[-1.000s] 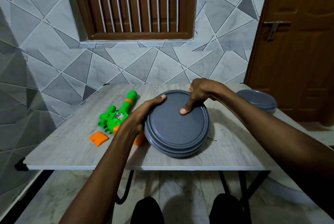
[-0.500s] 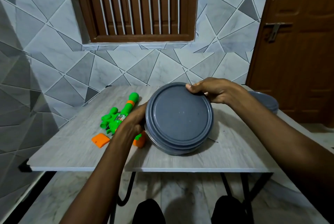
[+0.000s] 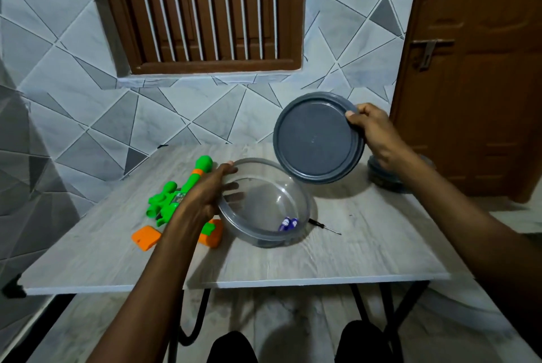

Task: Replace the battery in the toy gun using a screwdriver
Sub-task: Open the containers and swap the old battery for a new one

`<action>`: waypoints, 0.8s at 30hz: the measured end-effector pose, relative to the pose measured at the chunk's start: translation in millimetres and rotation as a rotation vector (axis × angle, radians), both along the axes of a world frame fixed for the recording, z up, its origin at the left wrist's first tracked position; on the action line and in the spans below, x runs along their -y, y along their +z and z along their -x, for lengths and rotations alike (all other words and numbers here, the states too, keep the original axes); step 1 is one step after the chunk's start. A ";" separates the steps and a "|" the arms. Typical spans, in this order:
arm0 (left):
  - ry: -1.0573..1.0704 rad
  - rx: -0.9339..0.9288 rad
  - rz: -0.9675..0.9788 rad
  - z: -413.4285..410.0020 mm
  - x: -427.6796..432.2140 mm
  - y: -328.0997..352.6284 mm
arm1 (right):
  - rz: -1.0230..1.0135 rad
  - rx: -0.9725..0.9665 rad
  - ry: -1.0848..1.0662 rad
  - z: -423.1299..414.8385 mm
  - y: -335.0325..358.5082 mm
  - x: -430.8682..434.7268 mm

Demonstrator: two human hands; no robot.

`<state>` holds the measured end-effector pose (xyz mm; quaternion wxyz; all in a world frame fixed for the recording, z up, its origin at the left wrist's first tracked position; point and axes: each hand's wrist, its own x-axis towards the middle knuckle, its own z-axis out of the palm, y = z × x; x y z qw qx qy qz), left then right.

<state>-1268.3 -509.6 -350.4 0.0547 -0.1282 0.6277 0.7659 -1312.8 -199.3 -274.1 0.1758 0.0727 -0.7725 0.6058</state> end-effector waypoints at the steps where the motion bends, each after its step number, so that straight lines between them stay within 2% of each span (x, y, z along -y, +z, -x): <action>1: 0.013 0.000 -0.005 5.6 -9.2 -2.8 | 0.004 -0.016 -0.007 3.2 -7.4 -10.8; 5: 0.013 0.005 -0.023 7.9 -5.5 -6.4 | 0.184 -0.035 0.057 12.3 -13.8 -16.5; 9: -0.014 0.031 -0.084 11.4 -5.0 -2.8 | 0.494 -0.072 0.047 24.5 -1.8 -26.1; 11: -0.015 0.025 -0.110 11.8 -5.4 0.5 | 0.504 -0.089 0.021 31.5 -3.0 -30.5; 13: -0.013 0.014 -0.112 12.1 -4.9 2.5 | 0.251 -0.116 -0.018 36.2 -15.6 -32.1; 15: -0.014 0.006 -0.100 12.7 -4.9 3.3 | -0.162 -0.174 -0.042 37.5 -38.4 -31.2; 18: -0.031 -0.014 -0.072 11.1 -6.0 4.2 | -0.697 -0.304 0.060 33.1 -72.7 -29.2; 20: -0.034 -0.021 -0.058 9.1 -8.5 4.5 | -0.900 -0.322 0.109 31.2 -90.6 -28.6; 24: -0.031 -0.024 -0.075 6.6 -12.5 4.3 | -1.026 -0.250 0.090 35.3 -113.8 -24.6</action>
